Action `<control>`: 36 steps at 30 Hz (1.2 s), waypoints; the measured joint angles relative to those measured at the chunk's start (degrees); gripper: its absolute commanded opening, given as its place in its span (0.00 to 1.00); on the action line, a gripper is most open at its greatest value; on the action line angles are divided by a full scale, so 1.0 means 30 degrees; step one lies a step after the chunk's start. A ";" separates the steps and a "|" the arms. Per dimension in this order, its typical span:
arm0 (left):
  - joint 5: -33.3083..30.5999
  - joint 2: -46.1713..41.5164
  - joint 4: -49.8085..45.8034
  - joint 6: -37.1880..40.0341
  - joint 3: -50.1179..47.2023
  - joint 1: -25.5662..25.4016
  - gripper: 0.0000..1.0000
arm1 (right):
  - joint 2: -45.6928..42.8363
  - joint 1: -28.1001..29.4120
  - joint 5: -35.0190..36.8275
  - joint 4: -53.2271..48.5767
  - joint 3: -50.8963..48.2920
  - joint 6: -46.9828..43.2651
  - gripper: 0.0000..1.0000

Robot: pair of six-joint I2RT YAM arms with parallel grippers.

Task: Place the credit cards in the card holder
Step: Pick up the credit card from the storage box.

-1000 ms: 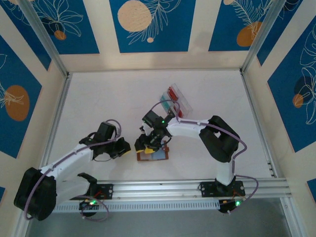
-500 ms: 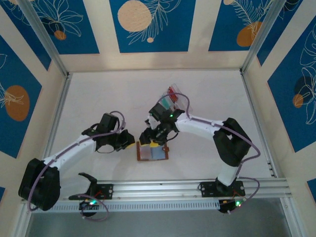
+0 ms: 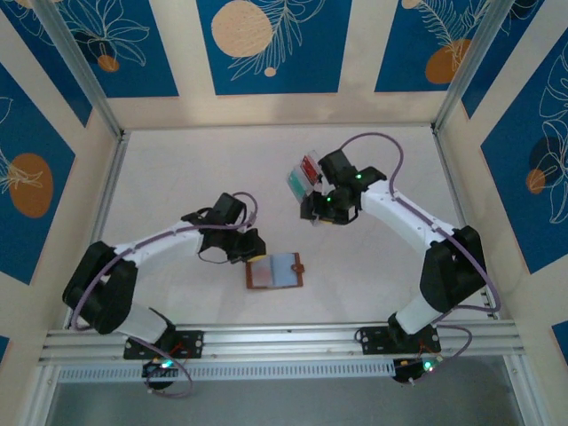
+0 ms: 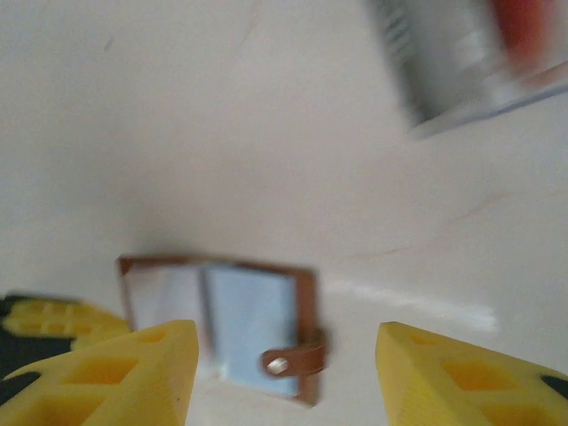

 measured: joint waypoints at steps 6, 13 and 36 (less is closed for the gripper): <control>-0.0379 0.0583 0.0036 0.0641 -0.0423 -0.0087 0.11 | 0.1792 -0.1086 0.3636 -0.1290 0.3293 -0.1552 0.53; -0.1013 0.0736 0.0058 0.1151 -0.1486 -0.0087 0.11 | 0.5676 -0.1115 0.5960 -0.2106 0.6404 -0.3344 0.51; -0.0758 0.0860 0.2433 0.1071 -0.3191 -0.0087 0.10 | 1.0557 0.0896 1.2888 -0.3446 0.9027 -0.5858 0.53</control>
